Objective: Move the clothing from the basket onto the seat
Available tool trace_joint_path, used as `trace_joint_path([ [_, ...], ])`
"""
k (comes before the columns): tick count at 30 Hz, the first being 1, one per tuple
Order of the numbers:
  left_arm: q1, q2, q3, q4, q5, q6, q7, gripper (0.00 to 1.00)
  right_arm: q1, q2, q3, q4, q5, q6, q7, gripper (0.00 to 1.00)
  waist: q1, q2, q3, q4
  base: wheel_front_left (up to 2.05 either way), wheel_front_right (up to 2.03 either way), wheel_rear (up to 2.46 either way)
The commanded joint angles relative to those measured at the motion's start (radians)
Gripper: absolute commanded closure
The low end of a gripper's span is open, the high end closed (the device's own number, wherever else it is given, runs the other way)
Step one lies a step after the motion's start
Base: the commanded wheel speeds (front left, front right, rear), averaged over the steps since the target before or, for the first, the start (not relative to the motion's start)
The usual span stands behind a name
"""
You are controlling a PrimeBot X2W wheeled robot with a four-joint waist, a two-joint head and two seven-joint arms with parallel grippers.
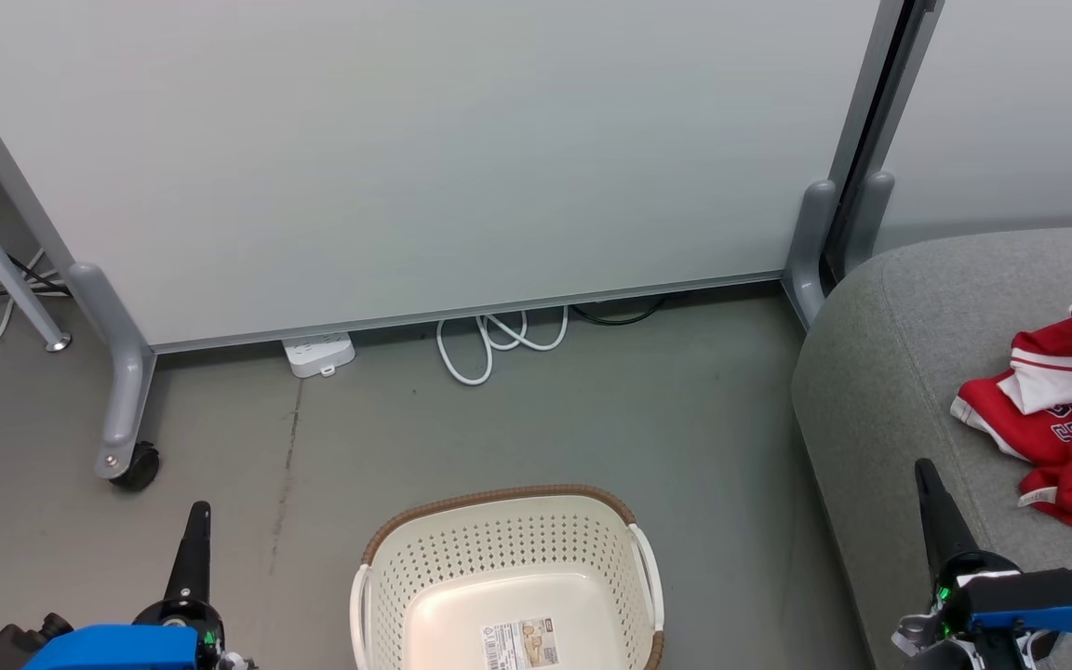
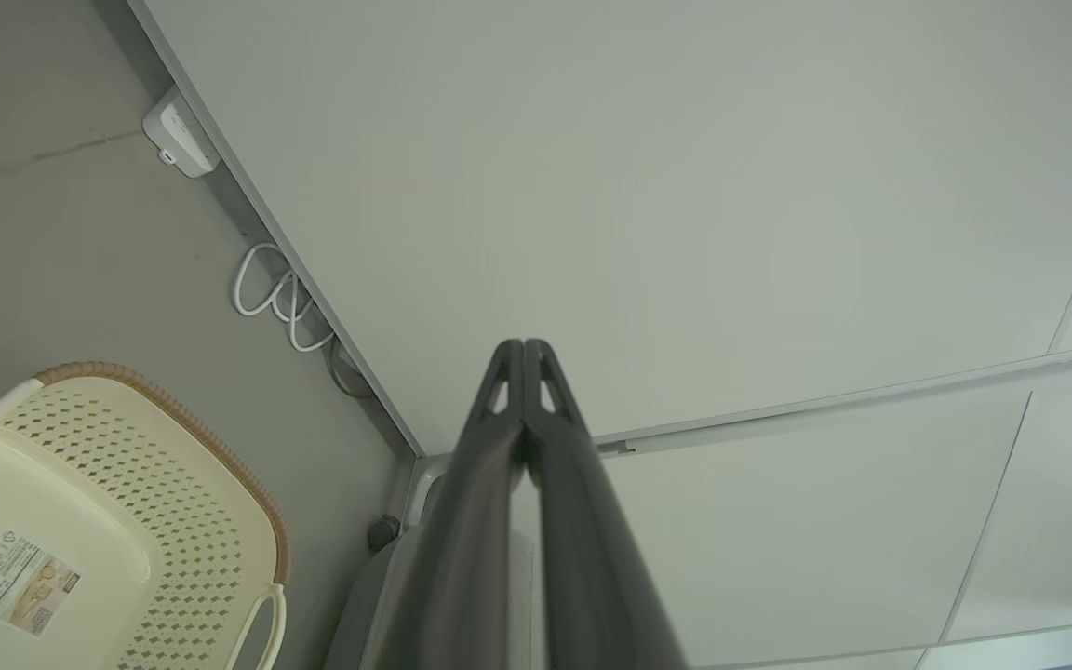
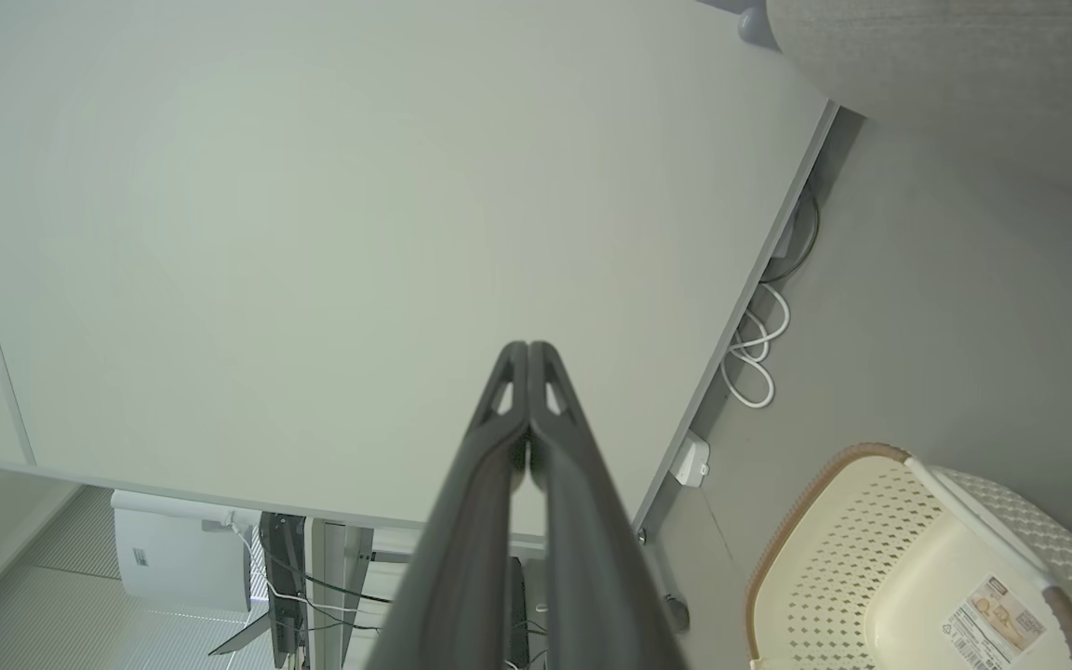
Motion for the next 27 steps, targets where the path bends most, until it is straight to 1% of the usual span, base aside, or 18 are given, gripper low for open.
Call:
trace_joint_path([
  [1,-0.020,0.005,0.012,-0.011,-0.023,-0.005,0.007,1.00,-0.023,-0.004,-0.003,-0.001,0.027,0.000,0.005,1.00,0.0000,0.0000,0.001,-0.001,0.00,0.00,0.00],
  [27,-0.023,0.006,0.044,-0.043,-0.196,-0.006,0.057,1.00,-0.046,-0.005,-0.005,0.025,0.235,0.000,0.022,1.00,0.0000,0.0000,0.008,-0.015,0.00,0.00,0.00],
])
